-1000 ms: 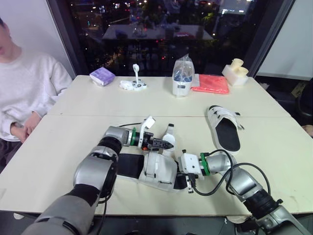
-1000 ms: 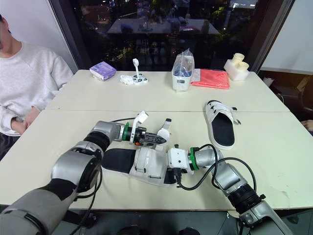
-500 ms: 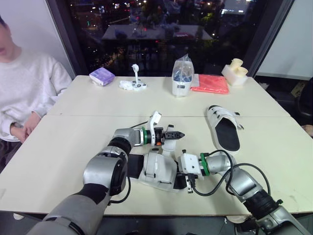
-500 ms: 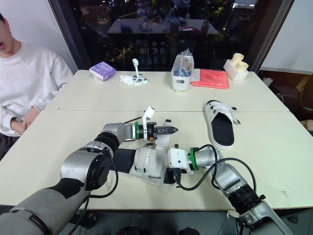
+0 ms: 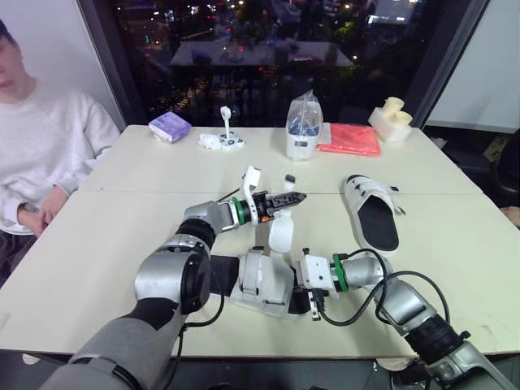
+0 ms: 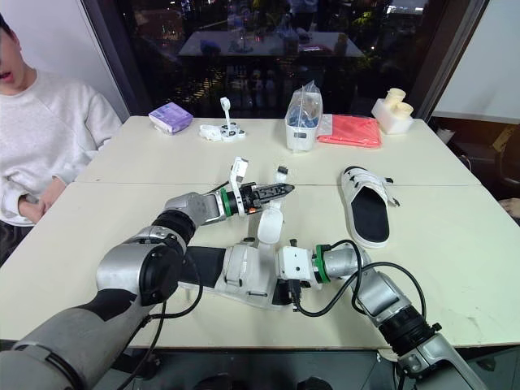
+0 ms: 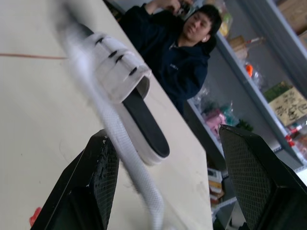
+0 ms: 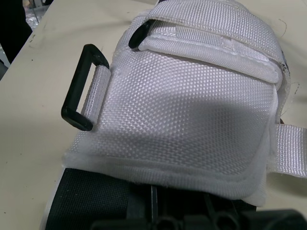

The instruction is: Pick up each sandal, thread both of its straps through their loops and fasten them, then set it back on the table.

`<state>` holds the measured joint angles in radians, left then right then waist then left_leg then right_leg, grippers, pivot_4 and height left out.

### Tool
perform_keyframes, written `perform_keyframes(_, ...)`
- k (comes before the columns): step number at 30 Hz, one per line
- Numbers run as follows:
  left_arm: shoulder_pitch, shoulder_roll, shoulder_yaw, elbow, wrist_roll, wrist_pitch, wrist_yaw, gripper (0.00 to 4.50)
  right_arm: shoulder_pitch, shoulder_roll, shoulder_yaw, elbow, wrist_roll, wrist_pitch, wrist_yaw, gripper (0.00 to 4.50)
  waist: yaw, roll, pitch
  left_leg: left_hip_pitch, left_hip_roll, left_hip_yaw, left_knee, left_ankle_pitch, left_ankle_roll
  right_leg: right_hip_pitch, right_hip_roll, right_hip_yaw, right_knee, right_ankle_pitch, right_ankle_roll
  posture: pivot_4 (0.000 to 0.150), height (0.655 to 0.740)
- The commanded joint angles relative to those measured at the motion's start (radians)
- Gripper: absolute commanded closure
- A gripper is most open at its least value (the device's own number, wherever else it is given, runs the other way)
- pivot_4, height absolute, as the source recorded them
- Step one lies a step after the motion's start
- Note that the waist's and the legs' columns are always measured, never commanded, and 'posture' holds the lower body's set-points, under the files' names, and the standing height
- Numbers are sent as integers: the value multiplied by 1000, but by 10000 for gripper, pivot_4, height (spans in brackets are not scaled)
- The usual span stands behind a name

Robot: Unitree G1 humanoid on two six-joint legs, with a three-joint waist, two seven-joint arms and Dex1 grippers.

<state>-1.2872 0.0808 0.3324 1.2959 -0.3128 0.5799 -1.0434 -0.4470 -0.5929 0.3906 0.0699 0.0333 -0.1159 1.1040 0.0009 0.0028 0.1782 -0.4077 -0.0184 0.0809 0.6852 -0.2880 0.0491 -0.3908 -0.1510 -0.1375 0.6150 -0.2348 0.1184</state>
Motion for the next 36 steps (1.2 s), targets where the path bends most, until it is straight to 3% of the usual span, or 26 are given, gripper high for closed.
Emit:
perform_keyframes(1,-43,17,27,-22,-35,7,-25,18105,9,-20,13,65,-72,23,-14,45000,0,0,0,0,0,0,0,0,0,0,0,0,0,0,0,1500,7400)
perform_keyframes(6,-51,38,-3,-50,-34,30,-128,43463,7,-18,17,68,-75,20,-14,45000,-3,0,0,0,0,0,0,0,0,0,0,0,0,0,0,1500,7400)
perform_keyframes(7,-50,41,-10,-56,-32,34,-149,44827,7,-18,18,69,-76,19,-14,45000,-3,0,0,0,0,0,0,0,0,0,0,0,0,0,0,1500,7400)
perform_keyframes(12,30,69,-162,-251,-1,32,-421,44827,4,-19,19,75,-76,13,-9,45000,-10,0,0,0,0,0,0,0,-1,0,0,0,0,0,0,1500,7400)
perform_keyframes(15,177,125,-308,-554,-45,102,-552,44827,3,-22,22,76,-75,10,-8,45000,-15,1,-1,0,0,0,0,1,-1,0,0,0,0,0,0,1500,7400)
perform_keyframes(18,338,215,-431,-886,-132,151,-571,44827,6,-26,26,77,-73,6,-5,45000,-14,1,0,1,0,0,0,1,-2,0,1,1,0,0,0,1500,7400)
perform_keyframes(23,513,325,-498,-1200,-180,94,-571,44827,12,-30,28,74,-71,3,2,45000,-8,1,0,1,0,-2,1,1,-2,2,-1,1,-1,0,-1,1500,7400)
perform_keyframes(32,672,331,-569,-1351,-59,-342,-531,44827,23,-37,33,63,-71,3,13,45000,-8,2,-1,1,0,-2,0,1,-2,3,-1,1,-2,0,-1,1500,7400)
perform_keyframes(35,705,339,-600,-1333,6,-561,-544,36333,28,-40,35,58,-70,4,18,45000,-8,2,-1,1,0,-2,0,1,-2,2,-1,1,-2,0,-1,1500,7400)
perform_keyframes(36,712,344,-607,-1322,19,-621,-554,31207,29,-41,35,58,-70,3,19,45000,-8,2,-1,1,0,-2,0,1,-2,2,-1,0,-2,0,-1,1500,7400)
